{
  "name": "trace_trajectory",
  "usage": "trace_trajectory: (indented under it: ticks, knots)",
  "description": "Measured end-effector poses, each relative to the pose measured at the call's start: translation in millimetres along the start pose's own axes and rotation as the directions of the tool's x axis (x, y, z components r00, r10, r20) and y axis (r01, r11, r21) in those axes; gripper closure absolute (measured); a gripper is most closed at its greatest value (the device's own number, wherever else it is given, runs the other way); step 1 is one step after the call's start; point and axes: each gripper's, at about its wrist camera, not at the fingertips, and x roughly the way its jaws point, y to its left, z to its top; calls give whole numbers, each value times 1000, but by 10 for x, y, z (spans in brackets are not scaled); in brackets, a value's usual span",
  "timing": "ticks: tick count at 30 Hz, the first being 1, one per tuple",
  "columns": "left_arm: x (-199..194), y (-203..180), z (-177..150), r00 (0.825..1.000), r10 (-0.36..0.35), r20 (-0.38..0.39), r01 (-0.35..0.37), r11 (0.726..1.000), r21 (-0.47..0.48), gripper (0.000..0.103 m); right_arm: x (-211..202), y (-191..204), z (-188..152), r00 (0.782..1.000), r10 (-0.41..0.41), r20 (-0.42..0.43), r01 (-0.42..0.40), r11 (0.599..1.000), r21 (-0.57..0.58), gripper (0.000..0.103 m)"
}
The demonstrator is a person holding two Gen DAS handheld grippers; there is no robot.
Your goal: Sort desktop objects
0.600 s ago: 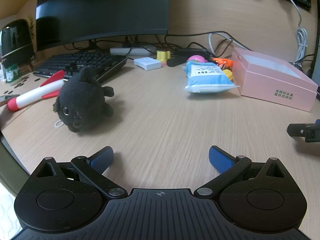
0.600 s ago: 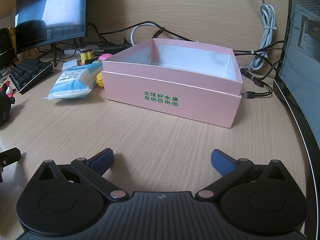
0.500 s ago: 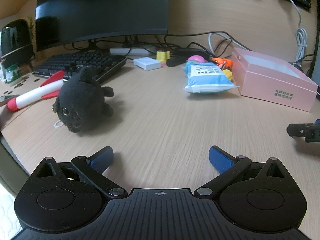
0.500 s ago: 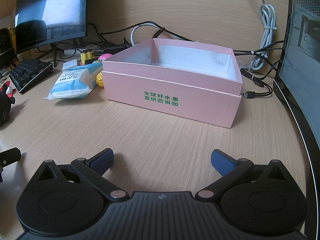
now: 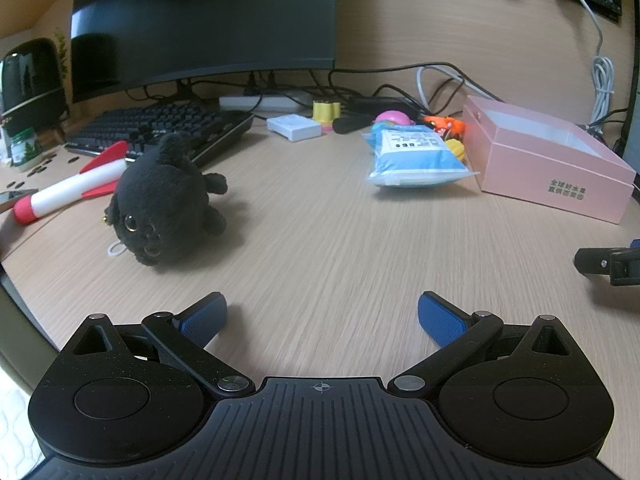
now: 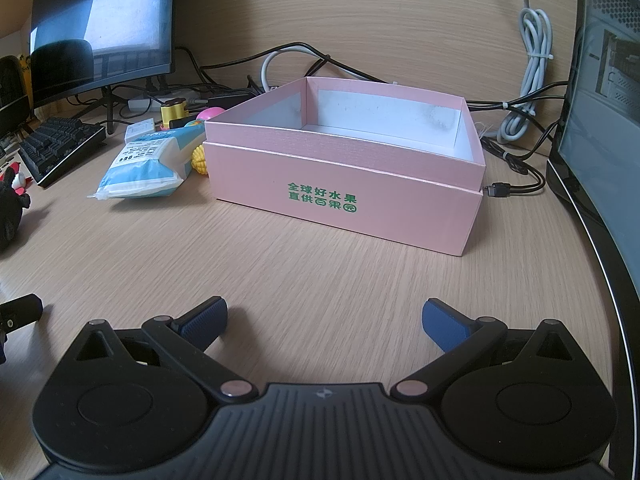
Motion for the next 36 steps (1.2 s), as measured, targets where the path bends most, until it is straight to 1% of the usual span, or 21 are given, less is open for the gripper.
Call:
trace_trajectory:
  ticks: [24,36]
  knots:
    - [6,22,-15,1000,2,-4,-2,1000,-3,0,-7,-1,-1,1000,0,0,0,1000,0,0]
    - [-20,22,-18,1000,5,-24,-5,1000,-7,0,-7,-1,-1,1000,0,0,0,1000,0,0]
